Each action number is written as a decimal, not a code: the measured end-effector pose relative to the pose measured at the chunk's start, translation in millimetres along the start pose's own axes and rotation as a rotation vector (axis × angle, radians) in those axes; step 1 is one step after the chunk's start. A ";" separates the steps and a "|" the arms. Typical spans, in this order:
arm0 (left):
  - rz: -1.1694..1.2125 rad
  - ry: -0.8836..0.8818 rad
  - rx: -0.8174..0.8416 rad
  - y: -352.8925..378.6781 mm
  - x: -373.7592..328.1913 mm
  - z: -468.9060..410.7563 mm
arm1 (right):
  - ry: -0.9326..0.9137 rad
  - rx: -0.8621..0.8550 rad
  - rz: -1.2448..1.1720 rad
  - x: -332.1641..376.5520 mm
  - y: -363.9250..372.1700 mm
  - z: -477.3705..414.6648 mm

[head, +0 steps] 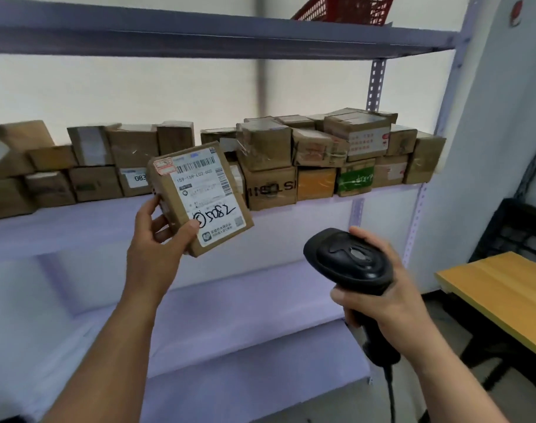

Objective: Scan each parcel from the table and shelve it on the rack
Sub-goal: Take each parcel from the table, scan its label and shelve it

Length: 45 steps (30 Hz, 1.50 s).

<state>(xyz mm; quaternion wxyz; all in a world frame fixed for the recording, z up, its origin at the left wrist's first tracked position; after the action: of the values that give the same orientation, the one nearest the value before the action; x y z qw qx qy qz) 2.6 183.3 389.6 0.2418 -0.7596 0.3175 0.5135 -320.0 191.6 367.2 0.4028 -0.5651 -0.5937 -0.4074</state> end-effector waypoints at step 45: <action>-0.162 0.459 0.083 91.5 34.1 7.0 | 0.008 -0.198 0.001 -27.7 -0.4 -11.6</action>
<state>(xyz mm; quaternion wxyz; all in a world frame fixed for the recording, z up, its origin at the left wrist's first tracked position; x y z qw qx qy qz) -59.4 117.8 351.5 0.2348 -0.8686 0.3231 0.2931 -319.2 171.2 345.2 0.3474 -0.6008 -0.5486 -0.4662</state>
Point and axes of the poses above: each hand's wrist, its own z-axis away from the middle knuckle, its own y-axis out of the palm, x = y × z, the point moved 4 cm from there along -z, towards the middle knuckle, and after that the axes turned 9 degrees about -x, right-handed, at the moved point
